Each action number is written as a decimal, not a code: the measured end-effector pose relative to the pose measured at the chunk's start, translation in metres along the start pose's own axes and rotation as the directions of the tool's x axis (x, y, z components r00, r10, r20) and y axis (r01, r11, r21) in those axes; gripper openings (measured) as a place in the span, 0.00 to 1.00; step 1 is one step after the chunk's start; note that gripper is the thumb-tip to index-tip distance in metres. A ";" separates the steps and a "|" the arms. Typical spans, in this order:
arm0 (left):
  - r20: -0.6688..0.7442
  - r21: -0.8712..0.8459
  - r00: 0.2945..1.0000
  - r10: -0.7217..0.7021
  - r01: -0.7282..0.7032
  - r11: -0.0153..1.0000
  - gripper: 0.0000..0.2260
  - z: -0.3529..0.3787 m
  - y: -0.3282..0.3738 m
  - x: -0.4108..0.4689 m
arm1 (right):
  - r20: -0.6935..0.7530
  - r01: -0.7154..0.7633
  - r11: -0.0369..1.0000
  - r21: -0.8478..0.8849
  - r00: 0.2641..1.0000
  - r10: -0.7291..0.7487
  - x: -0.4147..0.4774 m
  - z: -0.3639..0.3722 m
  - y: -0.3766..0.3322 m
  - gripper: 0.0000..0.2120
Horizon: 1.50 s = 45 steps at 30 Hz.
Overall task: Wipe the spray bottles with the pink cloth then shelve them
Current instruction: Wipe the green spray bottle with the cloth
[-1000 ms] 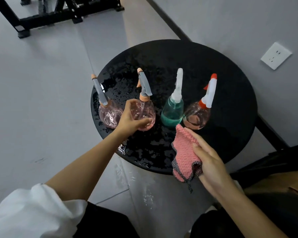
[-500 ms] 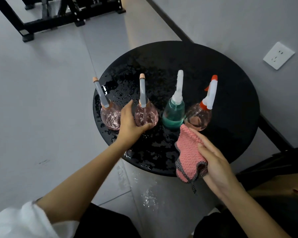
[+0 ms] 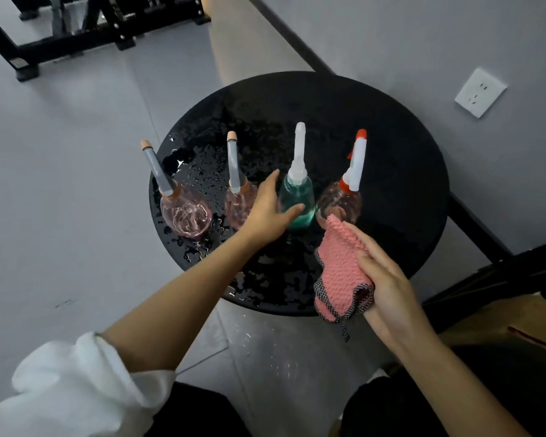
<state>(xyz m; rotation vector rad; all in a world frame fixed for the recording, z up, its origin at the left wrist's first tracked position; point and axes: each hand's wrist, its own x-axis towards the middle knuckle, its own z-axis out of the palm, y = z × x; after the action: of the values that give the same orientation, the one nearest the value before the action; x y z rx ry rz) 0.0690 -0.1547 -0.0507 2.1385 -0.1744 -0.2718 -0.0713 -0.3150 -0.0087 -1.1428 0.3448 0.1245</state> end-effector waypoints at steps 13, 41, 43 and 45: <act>0.113 -0.185 0.994 0.013 0.008 0.983 0.32 0.005 -0.023 0.018 | 0.003 -0.018 1.000 0.012 1.000 0.018 0.008 -0.002 -0.002 0.20; 0.133 -0.510 0.987 0.094 -0.013 0.860 0.12 -0.028 0.049 -0.073 | 0.151 0.530 0.763 -0.370 0.845 -0.513 -0.013 0.043 -0.048 0.20; 0.103 -0.546 0.989 0.107 -0.034 0.837 0.13 -0.030 0.066 -0.086 | 0.195 0.603 0.664 -0.443 0.787 -0.585 -0.019 0.057 -0.056 0.20; 0.061 -0.577 0.987 0.146 -0.084 0.812 0.13 -0.033 0.083 -0.101 | 0.241 0.646 0.578 -0.498 0.744 -0.623 -0.026 0.069 -0.062 0.21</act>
<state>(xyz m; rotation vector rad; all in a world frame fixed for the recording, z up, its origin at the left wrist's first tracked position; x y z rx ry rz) -0.0214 -0.1508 0.0492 1.5041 -0.2471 -0.3173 -0.0653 -0.2764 0.0796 -1.7893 -0.1882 -0.4290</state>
